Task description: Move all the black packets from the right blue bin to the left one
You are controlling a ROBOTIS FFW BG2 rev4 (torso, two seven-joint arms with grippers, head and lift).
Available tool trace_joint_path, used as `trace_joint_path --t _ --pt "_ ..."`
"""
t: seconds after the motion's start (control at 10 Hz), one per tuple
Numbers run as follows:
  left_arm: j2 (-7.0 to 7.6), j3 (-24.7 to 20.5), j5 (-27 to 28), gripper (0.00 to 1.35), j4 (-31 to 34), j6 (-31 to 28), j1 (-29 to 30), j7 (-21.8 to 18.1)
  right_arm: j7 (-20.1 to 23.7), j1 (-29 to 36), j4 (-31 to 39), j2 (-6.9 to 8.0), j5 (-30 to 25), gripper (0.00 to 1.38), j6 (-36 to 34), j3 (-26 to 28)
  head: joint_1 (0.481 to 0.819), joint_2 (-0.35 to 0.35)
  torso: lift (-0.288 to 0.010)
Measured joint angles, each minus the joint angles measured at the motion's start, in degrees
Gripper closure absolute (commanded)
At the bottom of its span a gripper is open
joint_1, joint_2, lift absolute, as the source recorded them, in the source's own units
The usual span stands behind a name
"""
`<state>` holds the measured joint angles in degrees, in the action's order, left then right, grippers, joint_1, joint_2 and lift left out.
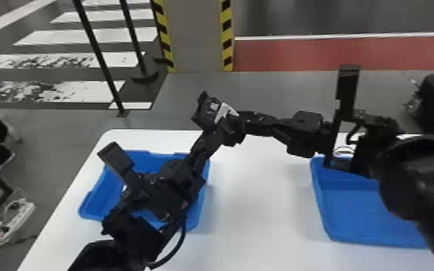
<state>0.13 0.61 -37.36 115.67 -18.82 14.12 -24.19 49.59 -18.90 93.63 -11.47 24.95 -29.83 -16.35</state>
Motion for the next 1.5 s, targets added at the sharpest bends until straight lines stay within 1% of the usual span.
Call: trace_joint_path --t 0.1,0.2,0.3,0.4,0.5,0.6,0.7,0.8,0.9,1.0,1.1,1.2,1.4,1.5 --pt "-0.11 -0.81 0.11 1.22 -0.01 1.69 0.39 -0.50 0.00 -0.20 -0.82 0.22 0.04 1.00 0.46 -0.02 0.648 0.141 -0.110" --pt "-0.13 -1.31 0.18 1.22 -0.02 3.29 0.75 0.05 0.00 -0.23 -1.67 0.25 0.46 0.44 1.01 -0.02 0.646 0.152 -0.110" --pt "-0.13 -1.50 0.23 1.22 -0.07 4.90 0.89 0.34 0.30 -0.23 -2.79 0.26 1.30 0.03 2.02 0.05 0.645 0.155 -0.110" --pt "-0.13 -1.54 0.26 1.22 -0.48 7.50 0.96 1.01 0.92 -0.06 -4.07 0.30 2.81 0.06 3.34 0.31 0.639 0.162 -0.110" --pt "-0.13 -1.76 1.08 1.22 -1.70 12.03 0.90 2.82 1.12 0.97 -4.20 0.35 3.25 0.18 3.84 1.52 0.635 0.174 -0.110" --pt "-0.13 -2.76 4.94 1.22 -5.82 21.23 -0.12 6.05 1.04 3.12 -2.90 0.63 1.68 0.25 3.51 4.53 0.630 0.198 -0.110" --pt "-0.13 -4.65 10.67 1.22 -14.84 34.57 -2.66 8.23 0.79 6.27 -2.11 1.48 0.51 0.28 2.83 8.94 0.633 0.210 -0.110" --pt "-0.14 -6.87 16.45 1.22 -24.07 44.97 -5.12 9.93 0.35 9.40 -1.58 2.38 0.43 0.29 2.59 12.61 0.653 0.226 -0.110" --pt "-0.14 -9.56 24.57 1.22 -28.86 49.60 -6.00 13.12 -0.61 11.88 -0.30 2.60 0.52 0.29 1.91 14.63 0.677 0.238 -0.110" --pt "-0.13 -11.57 31.78 1.22 -30.19 50.58 -5.64 15.26 -1.79 13.59 1.01 2.34 1.12 0.29 1.21 15.24 0.695 0.243 -0.110" --pt "-0.13 -12.64 36.16 1.22 -30.62 50.50 -5.01 16.04 -2.41 14.62 1.77 2.19 1.80 0.29 1.00 15.35 0.695 0.246 -0.110" --pt "-0.13 -13.04 38.22 1.11 -30.76 49.77 -4.78 16.11 -2.50 14.93 2.01 2.16 1.95 0.29 0.97 15.38 0.695 0.245 -0.110" --pt "-0.13 -11.84 37.62 0.28 -30.80 45.75 -5.21 14.62 -2.49 14.97 1.77 2.16 1.73 0.29 0.99 15.38 0.695 0.230 -0.110" --pt "-0.13 -11.04 37.21 0.03 -30.80 45.23 -5.34 14.43 -2.49 14.96 1.56 2.17 1.53 0.29 1.00 15.39 0.695 0.220 -0.110"
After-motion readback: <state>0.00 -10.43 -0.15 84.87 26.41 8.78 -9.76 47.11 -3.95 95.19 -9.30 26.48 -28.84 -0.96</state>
